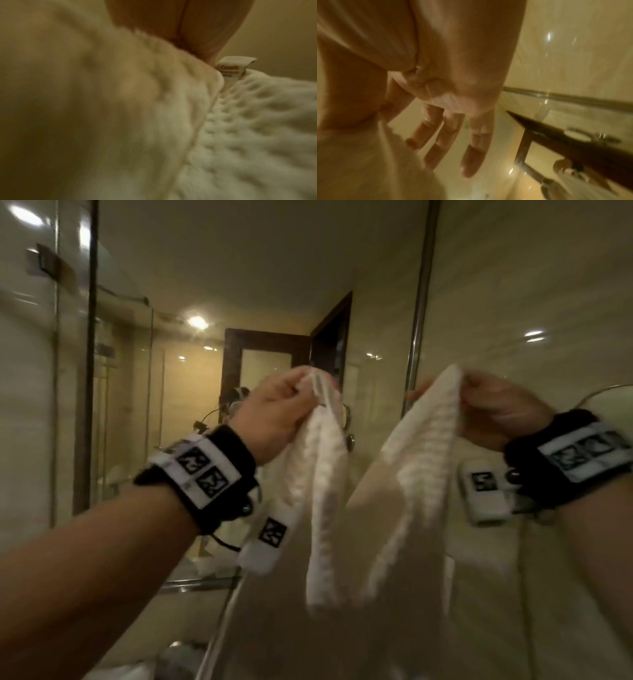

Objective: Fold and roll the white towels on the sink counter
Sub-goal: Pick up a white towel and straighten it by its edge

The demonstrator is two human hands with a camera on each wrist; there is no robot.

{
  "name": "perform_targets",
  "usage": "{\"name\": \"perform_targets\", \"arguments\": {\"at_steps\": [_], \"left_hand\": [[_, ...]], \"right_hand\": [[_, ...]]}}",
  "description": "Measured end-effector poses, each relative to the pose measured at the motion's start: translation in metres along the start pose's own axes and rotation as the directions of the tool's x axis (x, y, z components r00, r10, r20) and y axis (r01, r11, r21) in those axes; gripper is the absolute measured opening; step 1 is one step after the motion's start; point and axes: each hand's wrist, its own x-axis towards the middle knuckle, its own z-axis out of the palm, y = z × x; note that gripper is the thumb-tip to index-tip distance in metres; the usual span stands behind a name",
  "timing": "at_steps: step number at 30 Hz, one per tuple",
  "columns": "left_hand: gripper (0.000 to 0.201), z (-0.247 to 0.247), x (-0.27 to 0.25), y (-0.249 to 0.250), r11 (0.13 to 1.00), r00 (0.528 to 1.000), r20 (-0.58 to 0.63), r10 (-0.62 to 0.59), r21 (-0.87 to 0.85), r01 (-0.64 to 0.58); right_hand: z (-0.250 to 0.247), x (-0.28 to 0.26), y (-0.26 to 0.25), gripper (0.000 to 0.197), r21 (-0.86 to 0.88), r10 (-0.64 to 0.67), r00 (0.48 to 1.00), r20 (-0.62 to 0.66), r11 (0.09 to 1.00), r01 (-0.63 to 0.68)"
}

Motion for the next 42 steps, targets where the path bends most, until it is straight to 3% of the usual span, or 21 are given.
{"name": "perform_targets", "arguments": {"at_steps": [3, 5, 6, 7, 8, 9, 10, 11, 12, 13, 14, 15, 17, 18, 19, 23, 28, 34, 36, 38, 42], "left_hand": [[0.026, 0.026, 0.003, 0.000, 0.937, 0.976, 0.201, 0.086, -0.350, -0.010], [0.012, 0.014, 0.012, -0.003, 0.769, 0.922, 0.309, 0.232, -0.639, 0.021], [0.013, -0.014, 0.031, -0.027, 0.718, 0.952, 0.211, 0.221, -0.696, -0.013], [0.022, -0.044, 0.046, -0.076, 0.703, 0.978, 0.145, 0.148, -0.711, -0.001], [0.024, -0.096, 0.086, -0.153, 0.593, 0.925, 0.317, 0.209, -0.794, 0.138], [0.025, -0.135, 0.118, -0.207, 0.495, 0.884, 0.388, 0.261, -0.840, 0.223], [0.031, -0.146, 0.124, -0.222, 0.518, 0.921, 0.316, 0.226, -0.840, 0.161], [0.035, -0.133, 0.106, -0.209, 0.624, 0.986, 0.146, 0.081, -0.779, 0.064], [0.036, -0.098, 0.074, -0.176, 0.797, 0.997, -0.028, -0.071, -0.602, 0.040], [0.032, -0.039, 0.031, -0.113, 0.884, 0.994, -0.054, -0.097, -0.463, 0.061], [0.026, -0.006, 0.011, -0.065, 0.880, 0.993, 0.068, -0.096, -0.460, 0.117], [0.023, 0.011, 0.005, -0.052, 0.868, 0.981, 0.171, -0.093, -0.470, 0.164], [0.025, 0.035, 0.002, -0.044, 0.904, 0.981, 0.186, -0.051, -0.409, 0.124], [0.030, 0.031, 0.006, -0.048, 0.875, 0.983, 0.141, -0.120, -0.452, 0.172], [0.033, 0.031, 0.010, -0.053, 0.861, 0.978, 0.152, -0.143, -0.468, 0.199], [0.044, 0.035, 0.002, -0.056, 0.855, 0.955, 0.235, -0.179, -0.443, 0.269], [0.030, 0.033, -0.001, -0.056, 0.915, 0.971, 0.108, -0.212, -0.327, 0.236], [0.020, 0.024, 0.001, -0.050, 0.989, 0.984, -0.118, -0.133, -0.083, 0.123], [0.019, 0.019, 0.002, -0.047, 0.995, 0.983, -0.159, -0.095, 0.015, 0.099], [0.019, 0.019, 0.002, -0.043, 0.989, 0.989, -0.135, -0.053, 0.129, 0.070], [0.016, 0.027, 0.002, -0.038, 0.971, 0.999, -0.039, -0.014, 0.237, 0.023]], "right_hand": [[0.037, 0.008, 0.007, 0.052, 0.200, 0.006, 0.996, 0.089, 0.980, -0.024], [0.038, 0.002, 0.004, 0.028, 0.296, -0.108, 0.982, 0.156, 0.953, 0.058], [0.034, -0.003, -0.001, 0.018, 0.385, -0.203, 0.957, 0.209, 0.916, 0.111], [0.025, -0.010, -0.006, 0.022, 0.502, -0.282, 0.927, 0.249, 0.855, 0.126], [0.025, -0.012, -0.010, 0.030, 0.579, -0.336, 0.907, 0.255, 0.804, 0.135], [0.027, -0.015, -0.016, 0.033, 0.541, -0.326, 0.924, 0.200, 0.823, 0.174], [0.027, -0.013, -0.019, 0.033, 0.505, -0.341, 0.925, 0.168, 0.835, 0.217], [0.029, -0.004, -0.015, 0.031, 0.462, -0.325, 0.938, 0.119, 0.854, 0.237], [0.037, 0.002, -0.005, 0.027, 0.280, -0.347, 0.938, 0.009, 0.901, 0.331], [0.048, 0.012, 0.007, 0.023, 0.044, -0.370, 0.929, -0.034, 0.928, 0.371], [0.063, 0.025, 0.023, 0.022, -0.045, -0.237, 0.967, 0.097, 0.969, 0.242], [0.069, 0.025, 0.032, 0.022, -0.122, -0.127, 0.991, 0.036, 0.984, 0.131], [0.071, 0.021, 0.045, 0.020, -0.001, -0.033, 0.999, -0.002, 0.999, 0.033], [0.076, 0.022, 0.049, 0.020, 0.089, 0.001, 1.000, 0.012, 0.996, -0.002], [0.078, 0.021, 0.053, 0.021, 0.133, 0.019, 1.000, -0.018, 0.991, -0.016], [0.078, 0.018, 0.061, 0.023, -0.157, -0.038, 0.999, -0.017, 0.987, 0.035], [0.074, 0.008, 0.061, 0.022, -0.212, 0.048, 0.999, -0.005, 0.976, -0.048], [0.072, -0.027, 0.064, 0.016, -0.177, -0.036, 0.999, -0.018, 0.984, 0.032], [0.076, -0.047, 0.066, 0.033, -0.441, -0.089, 0.993, 0.082, 0.890, 0.116], [0.082, -0.064, 0.064, 0.045, -0.718, -0.021, 0.986, 0.166, 0.683, 0.135], [0.097, -0.076, 0.055, 0.065, -0.925, 0.218, 0.972, 0.090, 0.380, 0.001]]}}
